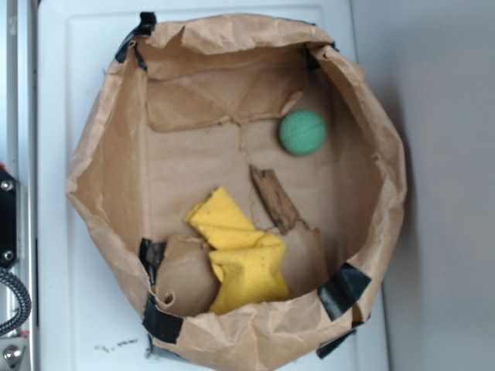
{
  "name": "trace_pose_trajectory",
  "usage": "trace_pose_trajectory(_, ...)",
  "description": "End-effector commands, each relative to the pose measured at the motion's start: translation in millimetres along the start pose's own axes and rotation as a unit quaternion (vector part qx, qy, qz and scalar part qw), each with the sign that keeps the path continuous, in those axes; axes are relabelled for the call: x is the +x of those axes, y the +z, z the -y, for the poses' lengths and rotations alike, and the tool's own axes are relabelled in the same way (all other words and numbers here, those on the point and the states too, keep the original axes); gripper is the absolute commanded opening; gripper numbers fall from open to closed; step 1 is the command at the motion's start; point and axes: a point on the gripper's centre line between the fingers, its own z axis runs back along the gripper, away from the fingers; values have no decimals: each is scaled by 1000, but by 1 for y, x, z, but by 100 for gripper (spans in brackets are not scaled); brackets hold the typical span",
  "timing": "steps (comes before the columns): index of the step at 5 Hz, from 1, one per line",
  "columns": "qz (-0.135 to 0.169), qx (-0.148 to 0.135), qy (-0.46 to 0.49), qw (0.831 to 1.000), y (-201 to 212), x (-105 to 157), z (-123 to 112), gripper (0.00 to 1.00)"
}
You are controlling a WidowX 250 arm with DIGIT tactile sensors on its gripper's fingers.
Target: Grab the yellow cloth.
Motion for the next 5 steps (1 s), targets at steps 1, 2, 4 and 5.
trace_pose_trajectory(1,0,0,0,1000,0,0,0,100)
trace_pose_trajectory(2,10,-26,-53,998,-6,50,0,100)
trace_pose_trajectory(4,33,-35,-46,998,4,144,11,100)
trace_pose_trajectory(5,33,-35,-46,998,4,144,11,100)
